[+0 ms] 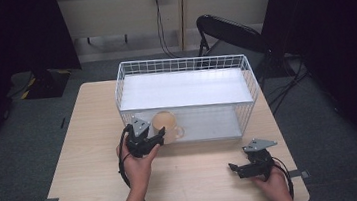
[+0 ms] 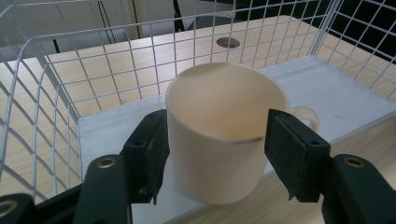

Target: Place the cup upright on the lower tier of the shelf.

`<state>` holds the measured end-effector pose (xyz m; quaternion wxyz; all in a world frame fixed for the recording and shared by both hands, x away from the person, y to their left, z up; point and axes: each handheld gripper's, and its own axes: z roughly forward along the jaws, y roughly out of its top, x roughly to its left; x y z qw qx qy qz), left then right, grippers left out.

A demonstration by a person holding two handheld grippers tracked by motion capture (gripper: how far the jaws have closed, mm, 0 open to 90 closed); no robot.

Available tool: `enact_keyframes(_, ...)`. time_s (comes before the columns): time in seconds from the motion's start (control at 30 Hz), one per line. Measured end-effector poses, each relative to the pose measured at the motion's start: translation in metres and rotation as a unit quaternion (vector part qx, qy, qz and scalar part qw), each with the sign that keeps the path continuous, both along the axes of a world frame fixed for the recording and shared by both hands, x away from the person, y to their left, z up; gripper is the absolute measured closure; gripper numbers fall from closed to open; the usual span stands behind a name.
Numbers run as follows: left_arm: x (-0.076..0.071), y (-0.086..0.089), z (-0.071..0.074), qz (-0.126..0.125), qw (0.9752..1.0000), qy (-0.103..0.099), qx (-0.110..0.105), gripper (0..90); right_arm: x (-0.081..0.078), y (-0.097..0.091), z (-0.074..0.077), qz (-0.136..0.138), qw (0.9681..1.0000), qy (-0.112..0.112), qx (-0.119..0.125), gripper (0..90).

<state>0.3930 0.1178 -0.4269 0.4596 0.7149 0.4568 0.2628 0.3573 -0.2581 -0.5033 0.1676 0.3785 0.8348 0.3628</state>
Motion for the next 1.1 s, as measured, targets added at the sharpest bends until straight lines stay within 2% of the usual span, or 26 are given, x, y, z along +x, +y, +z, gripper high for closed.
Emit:
enact_keyframes(0.13, 0.001, -0.004, -0.002, -0.002, 1.0, 0.003, 0.009, 40.0, 0.0, 0.0, 0.0, 0.0, 1.0, 0.0, 0.0, 11.8)
enact_keyframes(0.37, 0.006, -0.006, -0.005, 0.0, 1.0, 0.009, -0.003, 39.8, 0.0, 0.0, 0.0, 0.0, 1.0, 0.0, 0.0, 11.8)
enact_keyframes(0.5, 0.008, -0.007, -0.005, 0.002, 1.0, 0.008, 0.005, 40.9, 0.0, 0.0, 0.0, 0.0, 1.0, 0.0, 0.0, 11.8)
enact_keyframes(0.53, 0.008, -0.008, -0.006, 0.005, 1.0, 0.008, 0.003, 42.5, 0.0, 0.0, 0.0, 0.0, 1.0, 0.0, 0.0, 11.8)
enact_keyframes(0.57, 0.008, -0.007, -0.006, 0.005, 0.9999, 0.008, 0.006, 47.7, 0.0, 0.0, 0.0, 0.0, 1.0, 0.0, 0.0, 11.8)
enact_keyframes(0.67, 0.01, -0.007, -0.007, 0.006, 0.9999, 0.009, 0.003, 50.2, 0.0, 0.0, 0.0, 0.0, 1.0, 0.0, 0.0, 11.8)
enact_keyframes(0.77, 0.011, -0.008, -0.006, 0.009, 0.9999, 0.01, 0.008, 57.1, 0.0, 0.0, 0.0, 0.0, 1.0, 0.0, 0.0, 11.8)
enact_keyframes(0.93, 0.013, -0.009, -0.006, 0.01, 0.9998, 0.012, 0.013, 61.9, 0.0, 0.0, 0.0, 0.0, 1.0, 0.0, 0.0, 11.8)
enact_keyframes(1.1, 0.013, -0.009, -0.006, 0.009, 0.9998, 0.015, 0.011, 61.1, 0.0, 0.0, 0.0, 0.0, 1.0, 0.0, 0.0, 11.8)
